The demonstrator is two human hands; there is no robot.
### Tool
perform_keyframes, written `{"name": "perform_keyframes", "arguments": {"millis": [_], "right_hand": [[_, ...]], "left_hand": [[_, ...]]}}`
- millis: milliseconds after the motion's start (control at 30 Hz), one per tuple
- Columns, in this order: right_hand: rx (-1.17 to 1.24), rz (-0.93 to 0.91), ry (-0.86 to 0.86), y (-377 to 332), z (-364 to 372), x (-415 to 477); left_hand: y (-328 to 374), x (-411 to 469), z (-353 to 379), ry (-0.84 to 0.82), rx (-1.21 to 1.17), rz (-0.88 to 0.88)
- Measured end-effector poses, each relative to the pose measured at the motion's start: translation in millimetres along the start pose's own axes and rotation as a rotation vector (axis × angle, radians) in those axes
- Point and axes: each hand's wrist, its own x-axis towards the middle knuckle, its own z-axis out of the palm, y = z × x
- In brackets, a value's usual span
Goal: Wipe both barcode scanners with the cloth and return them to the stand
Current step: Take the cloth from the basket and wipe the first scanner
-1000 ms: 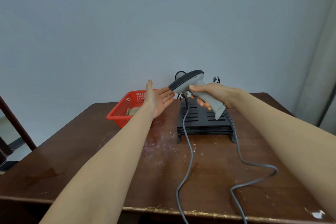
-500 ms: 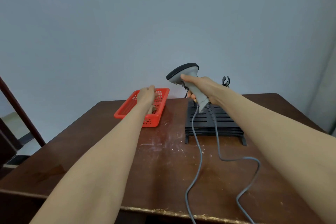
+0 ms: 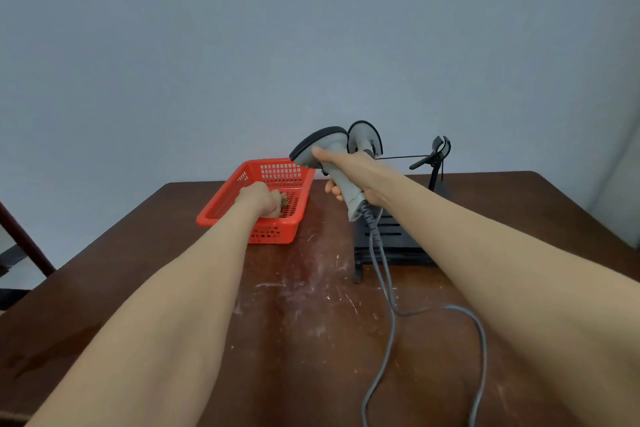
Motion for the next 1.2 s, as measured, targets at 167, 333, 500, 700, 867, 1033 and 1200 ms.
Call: {"name": "perform_keyframes", "arguments": {"millis": [167,333,500,700,867,1033,1200], "right_hand": [[-0.018,0.01,0.015,2.0,0.1,11.3],[-0.045,0.02,0.052,7.0,-2.6,16.7],[-0.03,0.019,0.037,6.4,-3.9,13.7],[0.01,-0.057,0.011,-9.0,-11.8,-10.3],[0.027,-0.042,0.039,-11.2,-23.9,-25.4],[0.072,-0.066,0.087,-19.4,-47.1,-58.1],[0.161,-0.09,0.153,-17.8,-68.8,-89.1]], "left_hand": [[12.2,12.8,2.2,-0.068,0.184,0.048],[16.5,14.8,5.1,-0.134,0.305,0.11],[1.2,29.6,13.2,0.055,0.045,0.036],[3.7,9.0,-17.3,0.307,-0.42,0.02],[20.6,-19.0,-17.3,0.569,-0.904,0.057],[44.7,-65.9,-37.9,0.741,-1.159,0.197],[81.6,-117.7,-47.8,0.894,-1.079,0.495]]}}
